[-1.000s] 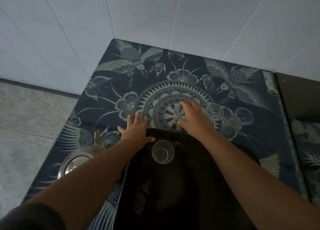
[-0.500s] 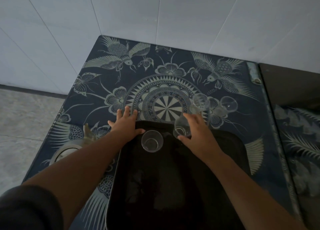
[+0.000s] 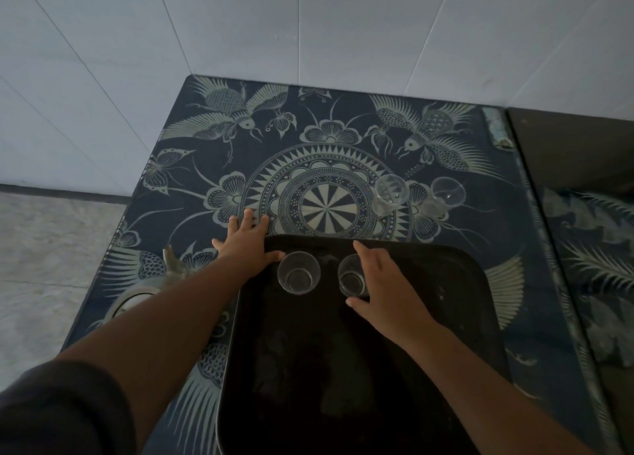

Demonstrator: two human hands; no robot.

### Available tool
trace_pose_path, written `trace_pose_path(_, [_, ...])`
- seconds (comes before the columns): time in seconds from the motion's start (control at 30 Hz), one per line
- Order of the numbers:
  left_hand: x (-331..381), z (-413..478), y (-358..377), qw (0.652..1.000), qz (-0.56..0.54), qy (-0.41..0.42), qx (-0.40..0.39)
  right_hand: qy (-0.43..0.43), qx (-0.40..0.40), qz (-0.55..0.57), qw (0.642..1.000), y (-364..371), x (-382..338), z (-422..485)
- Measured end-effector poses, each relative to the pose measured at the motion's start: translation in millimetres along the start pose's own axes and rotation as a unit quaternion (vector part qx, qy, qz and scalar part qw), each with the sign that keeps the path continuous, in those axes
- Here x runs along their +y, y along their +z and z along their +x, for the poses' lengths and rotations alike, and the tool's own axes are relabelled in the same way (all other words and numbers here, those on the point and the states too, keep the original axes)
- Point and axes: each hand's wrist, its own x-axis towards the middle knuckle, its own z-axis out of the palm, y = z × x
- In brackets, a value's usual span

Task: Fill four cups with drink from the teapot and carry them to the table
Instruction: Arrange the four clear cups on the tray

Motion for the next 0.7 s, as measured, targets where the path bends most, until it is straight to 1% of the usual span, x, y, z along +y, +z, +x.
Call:
trace_pose_path(0.2, [-6,3,5,1.000,0.000,0.002,0.006,-0.007,-0.026,0.042,0.999,-18,2,2])
trace_pose_path(0.33, [-7,5,7,1.000,-0.001,0.002,0.007,0.003,-0.001,0.080,0.997,-43,11,20])
trace_pose_path(0.6, [-13,8,15,1.000,-0.002,-0.003,0.029,0.060,0.054,0.017,0.997,-79,48,91])
trace_pose_path(0.7, [-12,7,14,0.999,0.003,-0.009,0.031,0.070,0.059,0.002,0.996,-81,61,112])
